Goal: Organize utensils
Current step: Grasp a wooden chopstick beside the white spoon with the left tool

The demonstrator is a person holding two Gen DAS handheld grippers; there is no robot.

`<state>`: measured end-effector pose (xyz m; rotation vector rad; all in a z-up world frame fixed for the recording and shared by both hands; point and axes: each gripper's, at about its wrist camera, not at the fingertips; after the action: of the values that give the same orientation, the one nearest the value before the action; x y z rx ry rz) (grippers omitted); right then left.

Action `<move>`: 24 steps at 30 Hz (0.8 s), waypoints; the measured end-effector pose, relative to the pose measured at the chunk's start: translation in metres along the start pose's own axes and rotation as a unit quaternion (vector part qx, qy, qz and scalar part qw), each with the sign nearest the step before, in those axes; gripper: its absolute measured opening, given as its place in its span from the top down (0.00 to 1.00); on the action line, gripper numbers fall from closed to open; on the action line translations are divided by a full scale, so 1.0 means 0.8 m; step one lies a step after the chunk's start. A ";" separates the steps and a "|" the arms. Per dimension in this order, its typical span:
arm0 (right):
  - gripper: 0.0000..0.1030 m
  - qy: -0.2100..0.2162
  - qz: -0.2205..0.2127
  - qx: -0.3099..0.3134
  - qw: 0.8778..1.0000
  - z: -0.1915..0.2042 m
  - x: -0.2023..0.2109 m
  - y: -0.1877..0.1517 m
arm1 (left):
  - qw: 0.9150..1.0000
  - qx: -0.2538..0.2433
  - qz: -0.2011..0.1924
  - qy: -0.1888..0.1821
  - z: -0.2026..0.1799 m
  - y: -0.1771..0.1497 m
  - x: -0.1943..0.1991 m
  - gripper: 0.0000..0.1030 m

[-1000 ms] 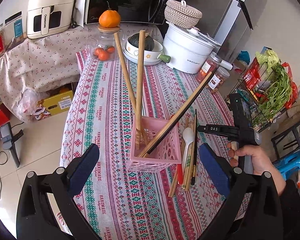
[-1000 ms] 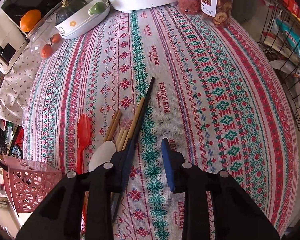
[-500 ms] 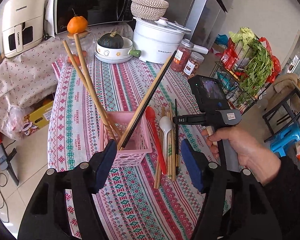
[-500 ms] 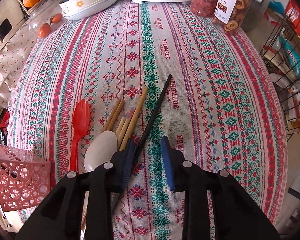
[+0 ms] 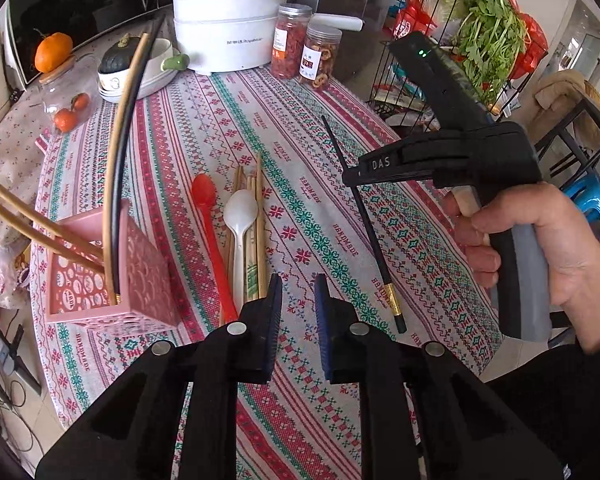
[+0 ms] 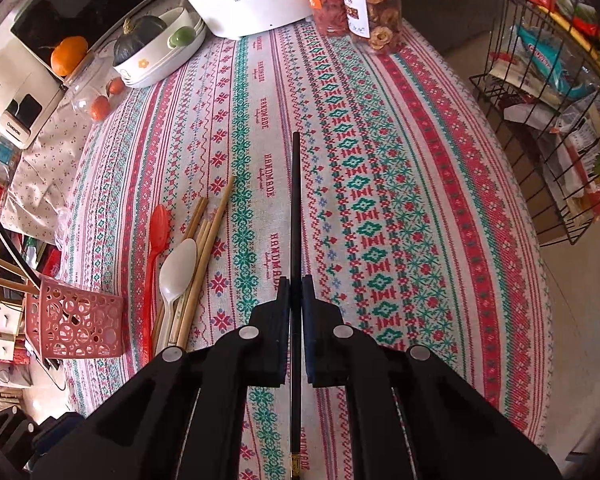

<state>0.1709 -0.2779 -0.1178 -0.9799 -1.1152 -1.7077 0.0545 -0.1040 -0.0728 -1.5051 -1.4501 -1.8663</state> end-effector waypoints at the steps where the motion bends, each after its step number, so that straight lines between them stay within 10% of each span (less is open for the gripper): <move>1: 0.94 0.003 -0.003 -0.003 1.000 -0.008 0.006 0.000 | 1.000 0.001 0.011 -0.001 -0.003 0.007 -0.014 0.85; 13: 0.94 0.042 -0.005 -0.038 0.998 -0.076 0.041 -0.006 | 0.990 0.091 0.093 0.052 0.039 0.089 -0.158 0.90; 24: 0.94 0.059 -0.002 -0.032 0.998 -0.068 0.041 -0.003 | 0.985 0.102 0.100 0.092 0.049 0.096 -0.163 0.89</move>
<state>0.1493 -0.3360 -0.1048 -0.9054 -0.9917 -1.7900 0.1832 -0.1443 -0.1514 -1.2927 -1.3093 -1.6364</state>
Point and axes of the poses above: each gripper's, at about its wrist camera, not at the fingertips, and x roughly against the way its jaws point, z to its left, y to its top, and after that the axes turned 6 degrees about -x, right-handed
